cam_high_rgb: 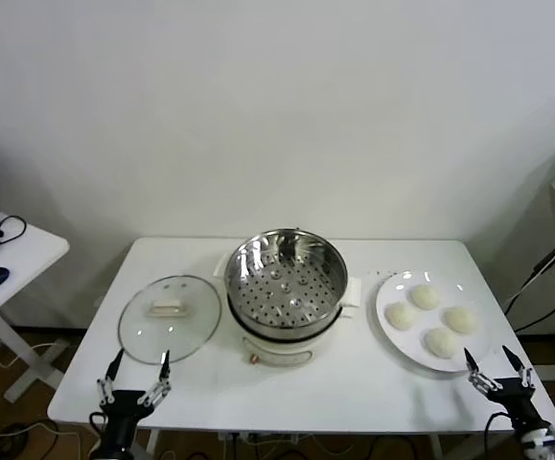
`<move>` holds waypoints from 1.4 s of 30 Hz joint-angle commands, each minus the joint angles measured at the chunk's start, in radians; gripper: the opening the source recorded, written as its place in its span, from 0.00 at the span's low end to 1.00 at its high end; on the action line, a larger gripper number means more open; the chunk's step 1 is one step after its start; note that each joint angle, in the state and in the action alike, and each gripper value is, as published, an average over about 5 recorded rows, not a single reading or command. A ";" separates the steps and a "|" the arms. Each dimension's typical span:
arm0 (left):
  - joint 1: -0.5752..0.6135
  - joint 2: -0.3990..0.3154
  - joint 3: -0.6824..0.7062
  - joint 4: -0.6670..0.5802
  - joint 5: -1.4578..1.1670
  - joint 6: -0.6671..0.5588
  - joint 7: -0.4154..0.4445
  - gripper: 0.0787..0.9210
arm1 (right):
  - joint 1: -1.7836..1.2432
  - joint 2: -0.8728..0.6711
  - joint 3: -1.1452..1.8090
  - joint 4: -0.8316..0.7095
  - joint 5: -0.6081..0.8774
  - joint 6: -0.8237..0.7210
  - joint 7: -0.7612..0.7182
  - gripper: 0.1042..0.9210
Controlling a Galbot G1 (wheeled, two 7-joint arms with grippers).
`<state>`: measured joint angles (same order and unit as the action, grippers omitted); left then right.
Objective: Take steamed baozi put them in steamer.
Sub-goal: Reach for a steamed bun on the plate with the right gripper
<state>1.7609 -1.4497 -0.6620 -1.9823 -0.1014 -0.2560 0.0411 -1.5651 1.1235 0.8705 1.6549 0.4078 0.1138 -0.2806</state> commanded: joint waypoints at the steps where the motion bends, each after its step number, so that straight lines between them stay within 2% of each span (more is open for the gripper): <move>1: 0.000 0.005 0.003 -0.009 0.027 0.011 -0.015 0.88 | 0.095 -0.095 -0.001 0.024 -0.129 -0.099 -0.047 0.88; 5: -0.008 0.009 0.010 -0.013 0.057 0.021 -0.020 0.88 | 0.203 -0.260 -0.055 0.004 -0.211 -0.169 -0.112 0.88; 10: -0.022 0.008 0.020 -0.002 0.066 0.021 -0.022 0.88 | 0.376 -0.556 -0.213 -0.120 -0.217 -0.197 -0.294 0.88; 14: -0.026 0.011 0.026 0.003 0.058 0.016 -0.018 0.88 | 0.652 -0.712 -0.474 -0.277 -0.228 -0.174 -0.471 0.88; 17: -0.035 0.011 0.028 0.008 0.049 0.016 -0.016 0.88 | 0.916 -0.753 -0.738 -0.368 -0.271 -0.148 -0.588 0.88; 23: -0.053 0.009 0.031 0.012 0.027 0.015 -0.004 0.88 | 1.425 -0.669 -1.240 -0.573 -0.492 -0.034 -0.750 0.88; 27: -0.066 0.010 0.028 0.008 -0.017 0.007 0.018 0.88 | 1.597 -0.561 -1.421 -0.711 -0.556 0.009 -0.846 0.88; 33: -0.085 0.016 0.021 0.009 -0.019 0.019 0.023 0.88 | 1.690 -0.391 -1.514 -0.886 -0.670 0.038 -0.996 0.88; 42: -0.093 0.023 0.011 0.020 -0.008 0.036 0.019 0.88 | 1.704 -0.171 -1.470 -1.133 -0.799 0.077 -1.012 0.88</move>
<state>1.6770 -1.4303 -0.6479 -1.9659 -0.0981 -0.2275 0.0538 -0.0218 0.7737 -0.4752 0.7887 -0.2391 0.1496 -1.1767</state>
